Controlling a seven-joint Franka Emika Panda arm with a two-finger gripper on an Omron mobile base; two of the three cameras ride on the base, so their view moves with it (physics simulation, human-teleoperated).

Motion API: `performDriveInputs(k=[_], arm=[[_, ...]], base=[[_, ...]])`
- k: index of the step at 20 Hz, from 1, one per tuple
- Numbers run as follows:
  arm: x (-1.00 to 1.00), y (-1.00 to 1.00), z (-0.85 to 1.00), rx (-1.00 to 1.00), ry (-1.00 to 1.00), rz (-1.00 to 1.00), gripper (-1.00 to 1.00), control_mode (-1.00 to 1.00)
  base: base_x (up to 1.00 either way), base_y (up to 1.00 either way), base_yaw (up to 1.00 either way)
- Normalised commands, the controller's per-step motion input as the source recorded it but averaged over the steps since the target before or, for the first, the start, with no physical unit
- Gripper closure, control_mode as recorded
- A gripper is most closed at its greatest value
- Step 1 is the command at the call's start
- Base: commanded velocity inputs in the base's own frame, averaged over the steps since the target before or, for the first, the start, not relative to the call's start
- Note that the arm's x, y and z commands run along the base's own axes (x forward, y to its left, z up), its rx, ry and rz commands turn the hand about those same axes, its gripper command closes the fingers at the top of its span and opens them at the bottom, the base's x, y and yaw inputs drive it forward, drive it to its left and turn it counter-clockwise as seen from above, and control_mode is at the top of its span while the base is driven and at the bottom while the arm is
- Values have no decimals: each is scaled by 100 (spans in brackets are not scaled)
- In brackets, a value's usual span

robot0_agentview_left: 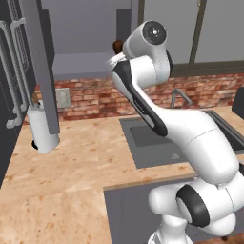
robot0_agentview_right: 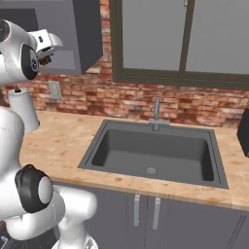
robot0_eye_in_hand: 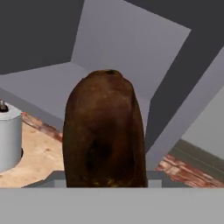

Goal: Pick the sweet potato from the counter and place it in the cabinet. Then close the cabinet.

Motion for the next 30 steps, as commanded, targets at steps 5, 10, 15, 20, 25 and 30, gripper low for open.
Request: performDriveInputs(k=[5,10,15,20,25,30], arm=[[68,19,-3,6,0,0,100,-100],[26,53,-21,0,0,0,100,-100],[35,26,-17,0,0,-3,100,-100],[54,0,-15,2,0,0,100,-100],[48,3,-31,3,3,0,100,-100],[40,3,-8,1,1,0,100,-100]], base=[[0,0,0],[0,0,0],[0,0,0],[0,0,0],[0,0,0],[0,0,0]])
